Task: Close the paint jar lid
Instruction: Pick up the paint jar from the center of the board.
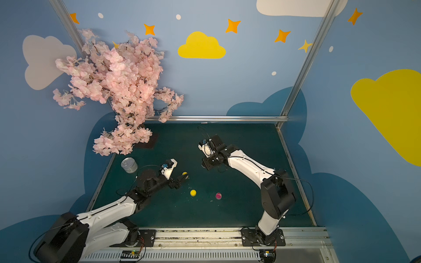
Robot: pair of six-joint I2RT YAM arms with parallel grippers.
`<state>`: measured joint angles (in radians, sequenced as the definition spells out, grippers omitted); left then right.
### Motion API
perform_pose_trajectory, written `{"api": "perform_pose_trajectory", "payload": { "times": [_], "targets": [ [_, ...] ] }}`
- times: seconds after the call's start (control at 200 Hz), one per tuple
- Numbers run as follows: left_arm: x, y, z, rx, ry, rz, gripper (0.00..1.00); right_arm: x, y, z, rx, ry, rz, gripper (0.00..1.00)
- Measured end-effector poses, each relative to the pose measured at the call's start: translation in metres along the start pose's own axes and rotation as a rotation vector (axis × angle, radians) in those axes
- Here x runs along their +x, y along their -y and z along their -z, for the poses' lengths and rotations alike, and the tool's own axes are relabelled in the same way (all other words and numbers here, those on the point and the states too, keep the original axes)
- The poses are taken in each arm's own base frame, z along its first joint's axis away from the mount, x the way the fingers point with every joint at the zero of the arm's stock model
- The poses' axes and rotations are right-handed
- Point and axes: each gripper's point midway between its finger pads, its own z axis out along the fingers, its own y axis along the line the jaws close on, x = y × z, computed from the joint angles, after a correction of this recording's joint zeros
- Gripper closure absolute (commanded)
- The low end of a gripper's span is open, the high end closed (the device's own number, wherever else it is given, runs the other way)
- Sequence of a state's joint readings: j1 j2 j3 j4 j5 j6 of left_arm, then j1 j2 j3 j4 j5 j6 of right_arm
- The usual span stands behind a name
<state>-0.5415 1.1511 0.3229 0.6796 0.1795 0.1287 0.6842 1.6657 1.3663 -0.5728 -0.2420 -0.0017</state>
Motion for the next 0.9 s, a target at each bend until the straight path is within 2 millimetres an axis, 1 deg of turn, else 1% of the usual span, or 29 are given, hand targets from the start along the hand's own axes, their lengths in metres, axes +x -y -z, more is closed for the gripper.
{"api": "perform_pose_trajectory", "payload": {
  "times": [0.08,0.145,0.26,0.295,0.431,0.516,0.641,0.901],
  "targets": [
    [-0.005,0.009,-0.008,0.043,0.023,-0.053,0.16,-0.013,-0.017,0.015,-0.069,0.039,0.029,0.75],
    [-0.011,0.014,-0.016,0.067,0.044,-0.085,0.17,-0.018,-0.028,0.023,-0.118,0.055,0.045,0.75],
    [-0.026,0.014,-0.027,0.078,0.093,-0.118,0.2,-0.019,-0.042,0.03,-0.179,0.062,0.056,0.74],
    [-0.03,0.013,-0.03,0.076,0.106,-0.122,0.23,-0.019,-0.045,0.03,-0.193,0.061,0.058,0.74],
    [-0.045,0.009,-0.043,0.073,0.137,-0.123,0.31,-0.019,-0.049,0.031,-0.212,0.06,0.056,0.74],
    [-0.051,0.009,-0.047,0.079,0.152,-0.122,0.32,-0.02,-0.049,0.031,-0.215,0.064,0.056,0.74],
    [-0.051,0.01,-0.049,0.087,0.155,-0.12,0.33,-0.02,-0.05,0.031,-0.216,0.063,0.048,0.74],
    [-0.051,0.013,-0.048,0.105,0.157,-0.117,0.44,-0.022,-0.051,0.031,-0.224,0.07,0.036,0.74]
  ]
}}
